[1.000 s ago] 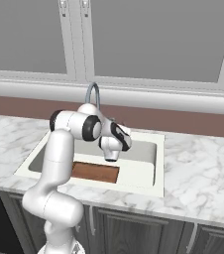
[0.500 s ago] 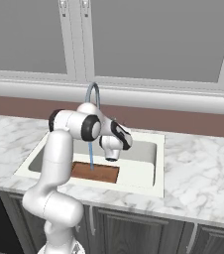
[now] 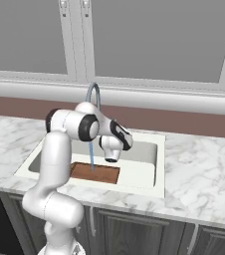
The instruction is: Turn on the sink faucet with hot water and rinse the cutting board for ten seconds, then turn off the faucet. Push the cutting board to reach the water if necessary.
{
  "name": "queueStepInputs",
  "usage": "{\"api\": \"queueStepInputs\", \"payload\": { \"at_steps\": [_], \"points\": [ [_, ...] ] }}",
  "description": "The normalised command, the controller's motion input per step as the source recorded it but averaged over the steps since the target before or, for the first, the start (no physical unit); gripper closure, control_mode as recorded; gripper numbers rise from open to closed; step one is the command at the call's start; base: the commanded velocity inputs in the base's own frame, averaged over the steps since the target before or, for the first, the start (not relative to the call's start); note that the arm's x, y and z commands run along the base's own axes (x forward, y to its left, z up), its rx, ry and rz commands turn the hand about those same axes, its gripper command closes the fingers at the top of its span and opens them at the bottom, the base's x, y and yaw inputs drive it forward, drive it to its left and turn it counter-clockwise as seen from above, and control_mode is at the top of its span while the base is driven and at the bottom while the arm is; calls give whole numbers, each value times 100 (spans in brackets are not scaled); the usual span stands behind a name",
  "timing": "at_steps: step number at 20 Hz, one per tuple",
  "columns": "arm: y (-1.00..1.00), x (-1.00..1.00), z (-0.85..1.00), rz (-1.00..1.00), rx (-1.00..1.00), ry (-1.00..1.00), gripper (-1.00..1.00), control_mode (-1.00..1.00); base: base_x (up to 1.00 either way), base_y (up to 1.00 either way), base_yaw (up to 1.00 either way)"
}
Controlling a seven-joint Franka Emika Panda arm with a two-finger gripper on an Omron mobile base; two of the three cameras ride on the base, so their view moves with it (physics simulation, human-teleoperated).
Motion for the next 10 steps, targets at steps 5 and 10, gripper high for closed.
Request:
{"api": "queueStepInputs", "payload": {
  "at_steps": [5, 10],
  "points": [
    [-52, -40, -1, -13, 9, 0, -100, -100, 0, 0, 0],
    [-11, -9, 0, -4, 3, 0, -100, -100, 0, 0, 0]
  ]
}}
